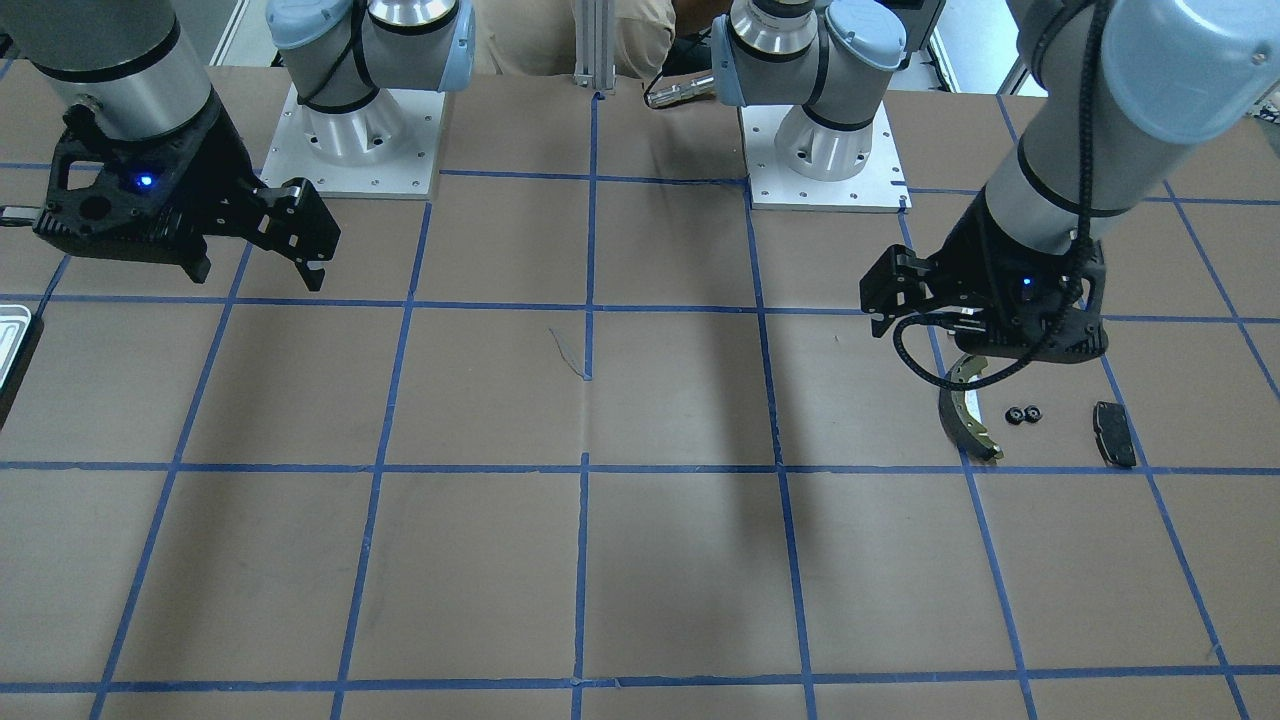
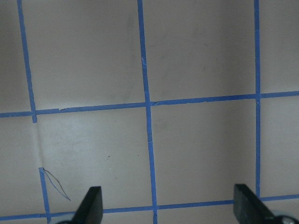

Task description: Place bearing gear from tray to pile

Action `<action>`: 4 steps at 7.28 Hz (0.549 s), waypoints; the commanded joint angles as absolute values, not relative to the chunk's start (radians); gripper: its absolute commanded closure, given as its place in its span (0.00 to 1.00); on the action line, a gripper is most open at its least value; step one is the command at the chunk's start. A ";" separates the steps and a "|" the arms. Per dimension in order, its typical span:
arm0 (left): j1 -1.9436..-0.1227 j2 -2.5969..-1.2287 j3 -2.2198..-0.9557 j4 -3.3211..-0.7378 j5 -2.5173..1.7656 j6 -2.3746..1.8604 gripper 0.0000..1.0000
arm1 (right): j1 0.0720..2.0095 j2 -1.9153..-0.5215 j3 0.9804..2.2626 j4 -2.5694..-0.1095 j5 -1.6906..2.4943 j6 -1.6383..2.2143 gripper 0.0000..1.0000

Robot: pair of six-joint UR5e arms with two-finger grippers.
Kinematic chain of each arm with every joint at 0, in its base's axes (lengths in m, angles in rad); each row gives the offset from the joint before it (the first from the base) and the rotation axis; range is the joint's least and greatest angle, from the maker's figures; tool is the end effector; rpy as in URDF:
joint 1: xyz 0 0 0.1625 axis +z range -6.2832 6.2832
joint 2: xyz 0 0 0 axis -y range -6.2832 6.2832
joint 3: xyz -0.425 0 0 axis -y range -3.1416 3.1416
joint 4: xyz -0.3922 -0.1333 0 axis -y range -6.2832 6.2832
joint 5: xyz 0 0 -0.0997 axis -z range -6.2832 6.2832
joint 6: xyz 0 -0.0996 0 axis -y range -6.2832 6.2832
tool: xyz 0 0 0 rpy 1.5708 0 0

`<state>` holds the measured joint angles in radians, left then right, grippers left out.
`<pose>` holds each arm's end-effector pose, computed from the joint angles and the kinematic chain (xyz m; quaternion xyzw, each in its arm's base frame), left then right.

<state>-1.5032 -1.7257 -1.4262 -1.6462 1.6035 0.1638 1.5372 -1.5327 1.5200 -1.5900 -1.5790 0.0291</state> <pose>-0.0927 -0.5561 0.4707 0.0487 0.9978 0.0444 0.0113 0.1152 -0.5153 0.4958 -0.0314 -0.9994 0.0159 0.0041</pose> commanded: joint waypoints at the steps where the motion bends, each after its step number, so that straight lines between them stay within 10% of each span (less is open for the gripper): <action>1: -1.522 -1.666 -1.495 -1.646 1.601 0.147 0.00 | 1.537 -1.532 1.520 -1.594 -1.580 0.029 0.00; 4: -1.522 -1.612 -1.574 -1.588 1.560 0.141 0.00 | 1.537 -1.532 1.520 -1.594 -1.578 0.031 0.00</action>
